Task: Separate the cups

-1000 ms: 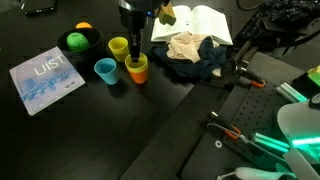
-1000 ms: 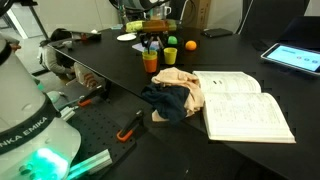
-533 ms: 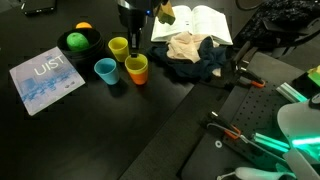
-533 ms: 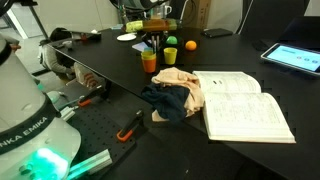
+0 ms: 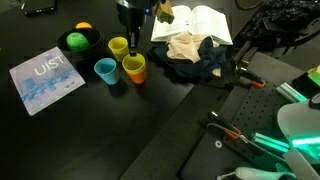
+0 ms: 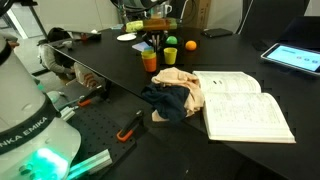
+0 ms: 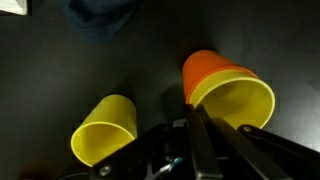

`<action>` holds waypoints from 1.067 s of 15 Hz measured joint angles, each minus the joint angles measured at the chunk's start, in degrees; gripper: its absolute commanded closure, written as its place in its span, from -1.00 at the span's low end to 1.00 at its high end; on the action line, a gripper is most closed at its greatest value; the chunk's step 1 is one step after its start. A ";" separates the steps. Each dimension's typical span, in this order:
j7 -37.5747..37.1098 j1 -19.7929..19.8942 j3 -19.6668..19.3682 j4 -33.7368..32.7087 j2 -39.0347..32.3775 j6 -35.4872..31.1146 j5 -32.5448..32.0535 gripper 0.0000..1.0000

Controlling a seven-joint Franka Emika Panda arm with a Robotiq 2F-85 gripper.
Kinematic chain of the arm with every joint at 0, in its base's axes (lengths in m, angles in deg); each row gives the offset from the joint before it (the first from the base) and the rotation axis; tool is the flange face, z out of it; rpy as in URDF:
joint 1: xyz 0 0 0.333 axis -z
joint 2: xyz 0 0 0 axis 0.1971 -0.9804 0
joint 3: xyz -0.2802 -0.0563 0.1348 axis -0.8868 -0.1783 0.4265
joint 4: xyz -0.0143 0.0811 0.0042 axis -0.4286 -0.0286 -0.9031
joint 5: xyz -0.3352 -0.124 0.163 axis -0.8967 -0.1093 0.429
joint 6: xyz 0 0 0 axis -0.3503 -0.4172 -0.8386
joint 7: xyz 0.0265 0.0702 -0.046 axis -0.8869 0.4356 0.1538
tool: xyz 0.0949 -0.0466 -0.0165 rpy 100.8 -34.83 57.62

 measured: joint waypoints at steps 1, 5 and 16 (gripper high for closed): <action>0.00 0.03 0.00 -0.16 0.00 0.07 0.00 0.98; -0.02 0.17 0.02 -1.13 0.07 1.00 0.11 0.98; 0.01 0.44 0.16 -5.02 1.27 7.21 1.41 0.98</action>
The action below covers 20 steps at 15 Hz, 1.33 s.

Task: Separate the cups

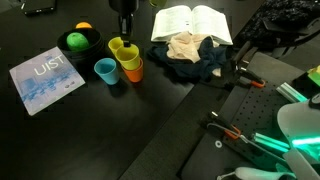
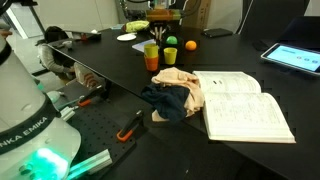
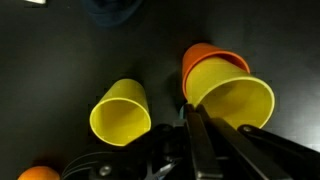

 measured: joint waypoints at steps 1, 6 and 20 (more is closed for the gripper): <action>0.02 0.00 0.00 -0.50 0.31 0.62 0.26 0.98; 0.02 0.00 -0.56 -3.40 1.46 2.23 0.43 0.98; -0.02 -0.17 -6.20 -9.73 -0.10 2.83 -4.39 0.98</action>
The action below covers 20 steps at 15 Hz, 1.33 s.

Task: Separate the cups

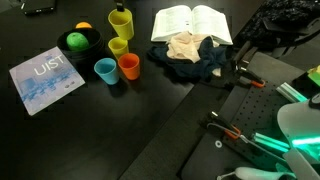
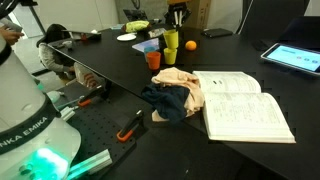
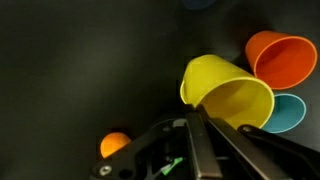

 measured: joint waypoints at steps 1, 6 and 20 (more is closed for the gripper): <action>-0.02 0.00 -0.50 -0.43 -0.49 0.00 -0.45 0.98; -1.68 0.01 -3.05 -2.94 -3.80 -0.12 -3.33 0.98; -6.89 0.06 -4.63 -10.74 -14.70 -0.10 -4.62 0.98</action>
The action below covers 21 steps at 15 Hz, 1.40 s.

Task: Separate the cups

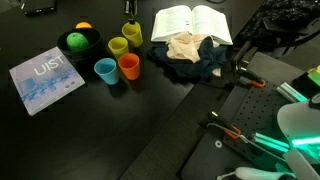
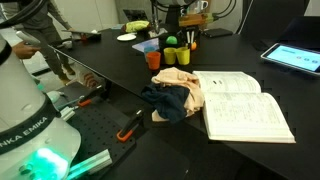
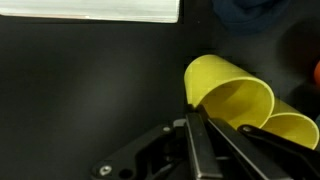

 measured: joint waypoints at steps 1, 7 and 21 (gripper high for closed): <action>-0.20 0.09 -0.03 -0.37 -0.35 0.01 0.00 0.98; -1.76 0.96 -0.03 -2.22 -1.81 0.03 0.00 0.30; -4.53 2.40 -0.03 -3.65 -3.34 0.24 0.01 -1.00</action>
